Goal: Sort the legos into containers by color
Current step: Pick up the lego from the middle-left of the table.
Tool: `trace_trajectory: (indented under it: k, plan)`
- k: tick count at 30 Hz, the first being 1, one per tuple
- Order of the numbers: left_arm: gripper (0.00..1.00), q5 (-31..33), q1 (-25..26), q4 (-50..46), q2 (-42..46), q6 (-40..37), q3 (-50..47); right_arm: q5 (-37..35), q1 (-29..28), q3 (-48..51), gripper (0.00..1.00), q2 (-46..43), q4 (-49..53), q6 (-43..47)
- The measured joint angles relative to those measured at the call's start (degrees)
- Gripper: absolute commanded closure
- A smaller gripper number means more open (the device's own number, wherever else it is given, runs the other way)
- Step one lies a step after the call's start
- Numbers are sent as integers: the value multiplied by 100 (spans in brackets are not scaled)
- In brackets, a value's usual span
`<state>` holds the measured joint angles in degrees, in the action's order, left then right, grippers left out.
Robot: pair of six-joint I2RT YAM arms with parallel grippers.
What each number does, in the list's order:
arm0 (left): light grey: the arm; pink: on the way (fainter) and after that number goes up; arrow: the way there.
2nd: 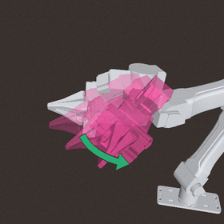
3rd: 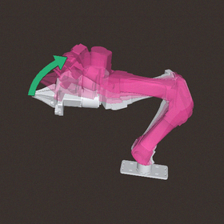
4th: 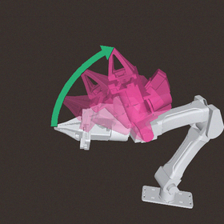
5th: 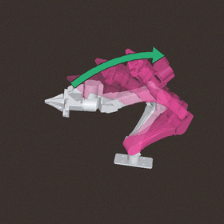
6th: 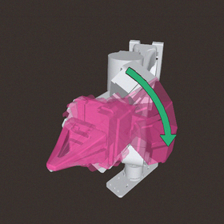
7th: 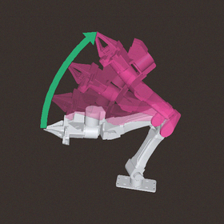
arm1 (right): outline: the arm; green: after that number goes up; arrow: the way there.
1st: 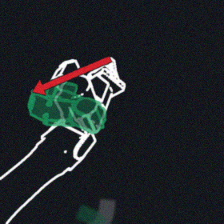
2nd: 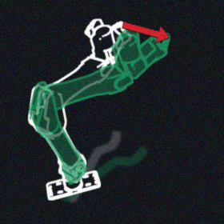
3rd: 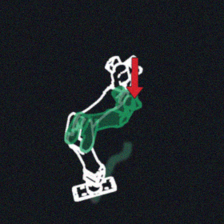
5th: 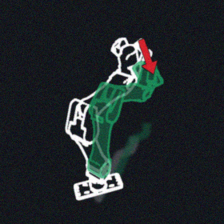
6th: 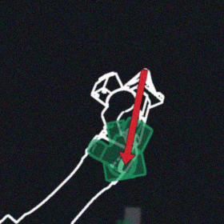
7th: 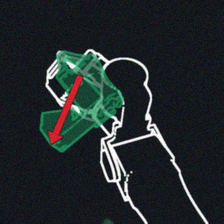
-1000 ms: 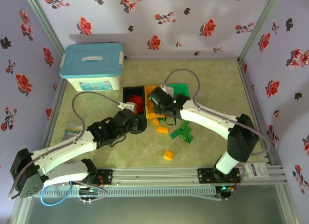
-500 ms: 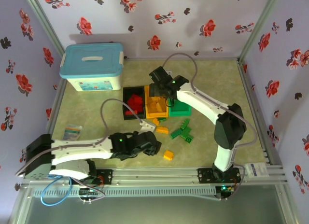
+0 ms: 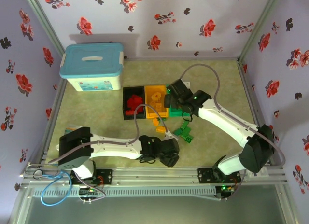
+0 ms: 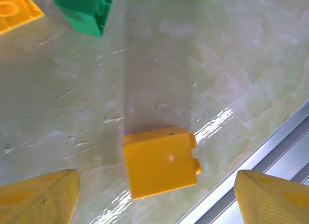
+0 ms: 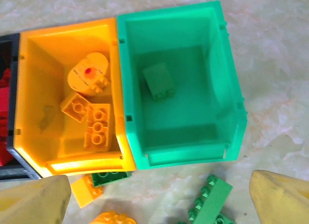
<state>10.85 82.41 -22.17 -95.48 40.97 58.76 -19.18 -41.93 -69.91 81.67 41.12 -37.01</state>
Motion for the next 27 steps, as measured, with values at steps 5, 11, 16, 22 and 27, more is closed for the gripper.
trace_trajectory:
  k: [5, 11, 16, 22, 27]
  plan:
    - [20, -107, 0, -20, -378, -44, 136, -4, 74, 249, 5, -120, -94, -79]
    - [48, -122, -2, -181, -763, -153, 400, 7, 107, 551, 4, -262, -256, -136]
    - [65, -22, -76, -369, -848, -232, 573, 4, 140, 833, 5, -474, -319, -208]
    - [66, 70, -1012, -428, -59, -345, 474, -59, 365, 1438, 5, -1263, -348, -358]
    - [65, 114, -2157, -442, 345, -737, 1113, -57, 446, 1869, 5, -1631, -330, -516]
